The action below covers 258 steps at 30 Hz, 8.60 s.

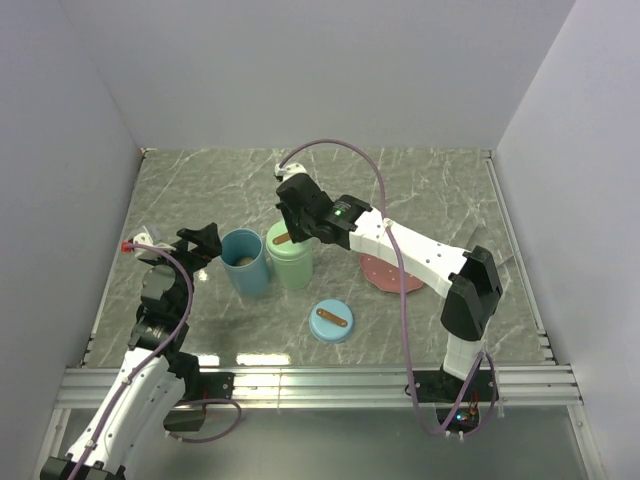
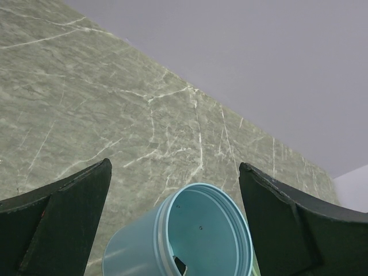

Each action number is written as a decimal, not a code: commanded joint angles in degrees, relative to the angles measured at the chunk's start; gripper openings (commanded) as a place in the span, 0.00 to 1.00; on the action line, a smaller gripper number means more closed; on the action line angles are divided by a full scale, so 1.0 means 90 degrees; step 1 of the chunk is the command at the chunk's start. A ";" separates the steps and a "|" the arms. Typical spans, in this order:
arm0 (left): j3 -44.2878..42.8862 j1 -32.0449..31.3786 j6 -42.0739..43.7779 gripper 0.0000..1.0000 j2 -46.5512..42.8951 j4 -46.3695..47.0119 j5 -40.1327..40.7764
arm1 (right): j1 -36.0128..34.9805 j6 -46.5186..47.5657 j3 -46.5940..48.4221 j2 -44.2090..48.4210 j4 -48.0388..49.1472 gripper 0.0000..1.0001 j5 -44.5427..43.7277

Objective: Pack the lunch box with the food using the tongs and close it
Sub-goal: Put the lid back on the lunch box, then pick up the lid of the lunch box with the right arm, then put the lid back on the lunch box

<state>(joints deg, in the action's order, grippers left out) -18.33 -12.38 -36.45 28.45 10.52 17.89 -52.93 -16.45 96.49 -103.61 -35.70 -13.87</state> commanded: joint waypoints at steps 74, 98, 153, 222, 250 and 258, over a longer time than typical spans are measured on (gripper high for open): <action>-0.0044 0.0018 0.0036 0.99 -0.0065 0.0344 -0.0191 | -0.0711 -0.0575 -0.0750 0.0359 0.0305 0.48 -0.1808; -0.0044 0.0018 0.0036 0.99 -0.0163 0.0286 -0.0171 | -0.0799 -0.0545 -0.4966 0.3905 0.2834 0.53 -0.0969; -0.0102 0.0018 0.0026 0.99 -0.0143 0.0208 -0.0220 | -0.2166 -0.1385 -0.5761 0.2254 0.2299 0.12 -0.2179; -0.0483 0.0048 0.0192 0.99 -0.0436 -0.0847 0.1772 | -0.1101 0.1876 0.2678 -0.1945 0.0363 0.00 0.0711; -0.0415 0.0038 0.0085 0.99 -0.0397 -0.0818 0.1538 | -0.1502 0.2033 0.1985 -0.1906 0.0715 0.00 0.0253; -0.0074 0.0038 -0.0286 0.99 -0.0563 -0.0691 0.1128 | -0.1512 0.1994 0.1555 -0.1652 0.1096 0.01 0.0388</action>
<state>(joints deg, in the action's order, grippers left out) -20.08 -12.38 -37.01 24.01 2.28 30.76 -65.98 1.43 112.53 -120.20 -26.63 -11.99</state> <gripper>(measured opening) 0.995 0.163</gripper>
